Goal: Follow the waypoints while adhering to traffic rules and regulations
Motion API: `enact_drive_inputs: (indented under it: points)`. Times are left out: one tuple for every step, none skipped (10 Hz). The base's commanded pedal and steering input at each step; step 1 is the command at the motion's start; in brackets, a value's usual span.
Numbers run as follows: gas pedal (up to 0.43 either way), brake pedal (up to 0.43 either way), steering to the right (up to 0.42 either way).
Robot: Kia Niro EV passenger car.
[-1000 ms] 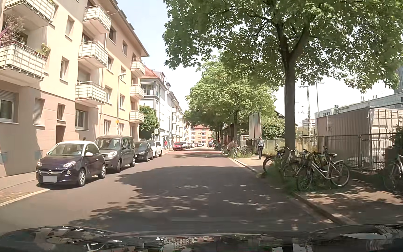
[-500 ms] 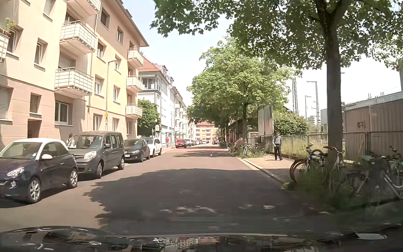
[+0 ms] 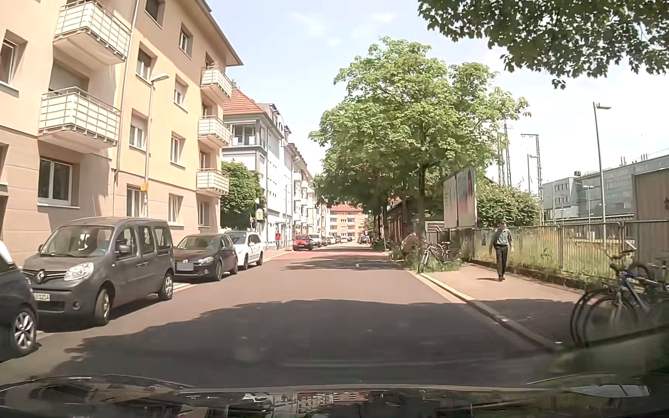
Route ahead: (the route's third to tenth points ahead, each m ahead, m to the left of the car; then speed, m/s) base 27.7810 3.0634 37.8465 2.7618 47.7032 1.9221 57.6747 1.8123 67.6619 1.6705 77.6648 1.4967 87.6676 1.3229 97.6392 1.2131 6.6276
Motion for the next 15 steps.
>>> enact_drive_inputs:
  points:
    - [0.087, 0.000, -0.002]
    - [0.059, 0.000, 0.002]
    - [0.059, 0.000, 0.002]
    - [0.059, 0.000, 0.002]
    - [0.059, 0.000, 0.002]
    - [0.059, 0.000, 0.002]
    - [0.059, 0.000, 0.001]
    - [0.067, 0.000, 0.001]
    - [0.067, 0.000, 0.003]
    - [0.067, 0.000, 0.004]
    - [0.067, 0.000, 0.004]
    - [0.067, 0.000, 0.004]
    - [0.067, 0.000, 0.007]
    - [0.067, 0.000, 0.008]
    - [0.067, 0.000, 0.008]
